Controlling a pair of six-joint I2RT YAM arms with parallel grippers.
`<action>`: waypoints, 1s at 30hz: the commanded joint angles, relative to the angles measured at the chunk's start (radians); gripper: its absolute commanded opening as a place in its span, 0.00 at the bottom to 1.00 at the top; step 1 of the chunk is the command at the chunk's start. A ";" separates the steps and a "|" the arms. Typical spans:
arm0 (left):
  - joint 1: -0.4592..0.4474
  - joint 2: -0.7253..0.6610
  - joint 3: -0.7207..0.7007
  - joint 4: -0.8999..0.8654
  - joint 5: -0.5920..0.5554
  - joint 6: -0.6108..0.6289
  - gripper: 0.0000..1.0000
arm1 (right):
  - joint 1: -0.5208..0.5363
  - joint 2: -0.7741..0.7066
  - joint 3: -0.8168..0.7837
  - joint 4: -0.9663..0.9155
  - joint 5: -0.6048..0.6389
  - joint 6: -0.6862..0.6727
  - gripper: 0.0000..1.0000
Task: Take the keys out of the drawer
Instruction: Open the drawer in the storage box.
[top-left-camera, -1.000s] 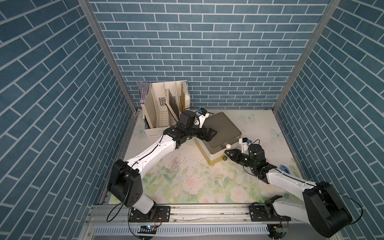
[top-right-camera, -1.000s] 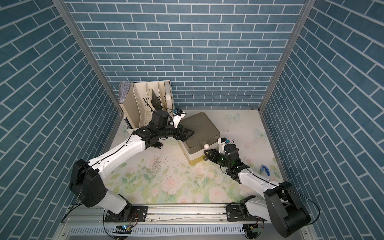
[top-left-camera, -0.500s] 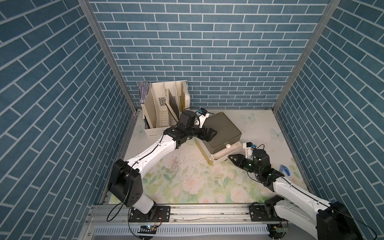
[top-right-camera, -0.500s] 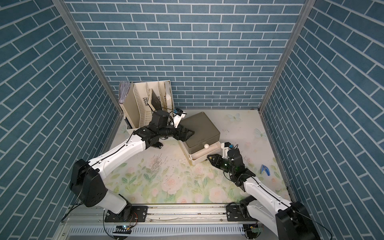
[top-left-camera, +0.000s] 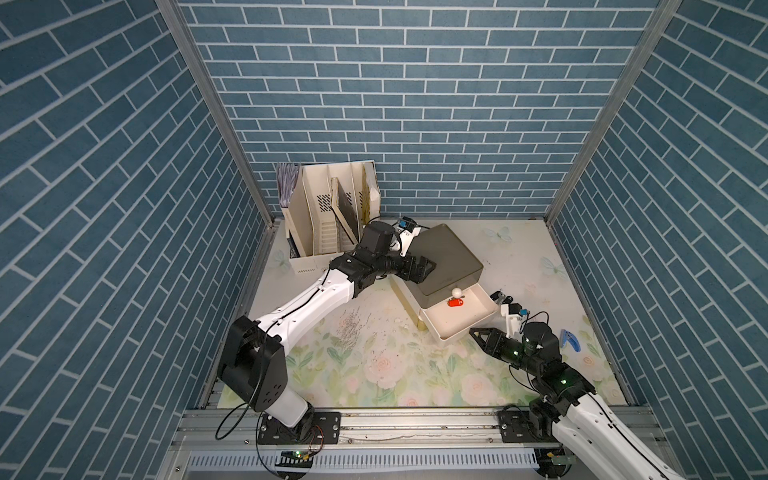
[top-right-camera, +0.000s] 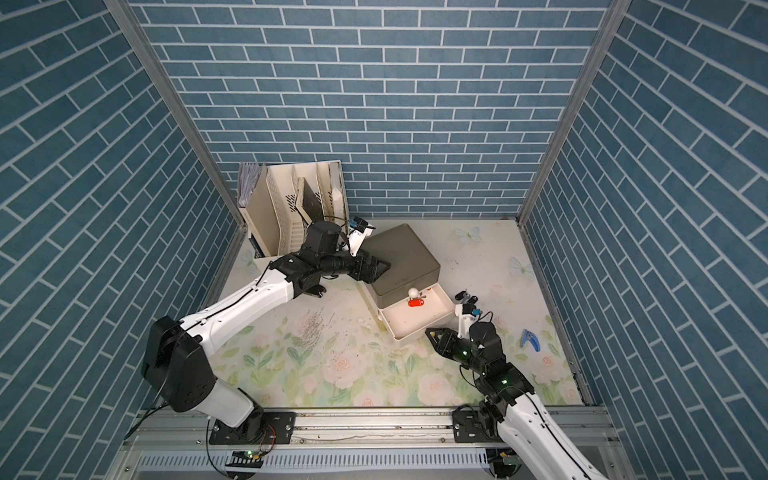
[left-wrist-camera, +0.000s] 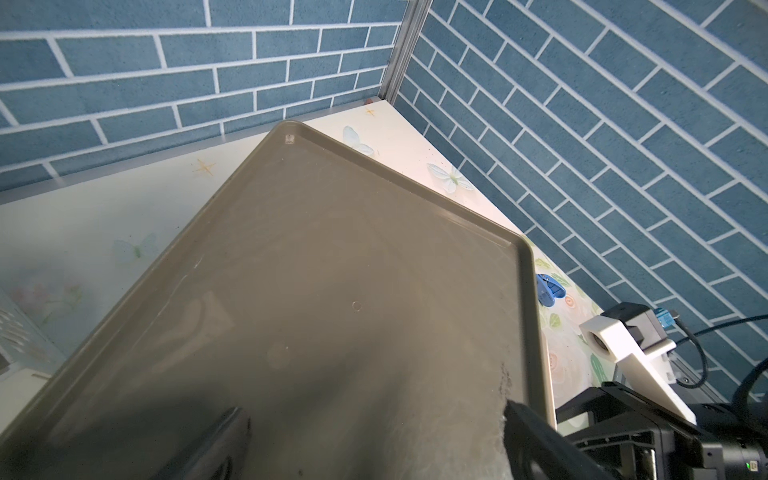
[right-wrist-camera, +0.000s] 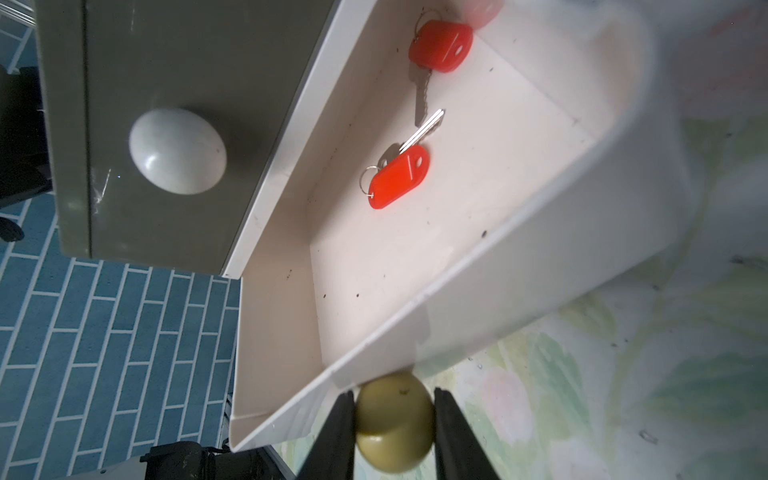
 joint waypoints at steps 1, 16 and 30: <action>-0.007 0.024 0.007 0.002 0.001 -0.005 1.00 | -0.004 -0.051 -0.010 -0.173 0.042 -0.011 0.20; -0.010 0.051 0.009 -0.003 -0.010 -0.005 1.00 | -0.003 -0.103 0.090 -0.363 0.099 -0.050 0.19; -0.022 0.060 0.010 0.003 -0.011 -0.009 1.00 | -0.003 -0.195 0.084 -0.465 0.100 -0.036 0.19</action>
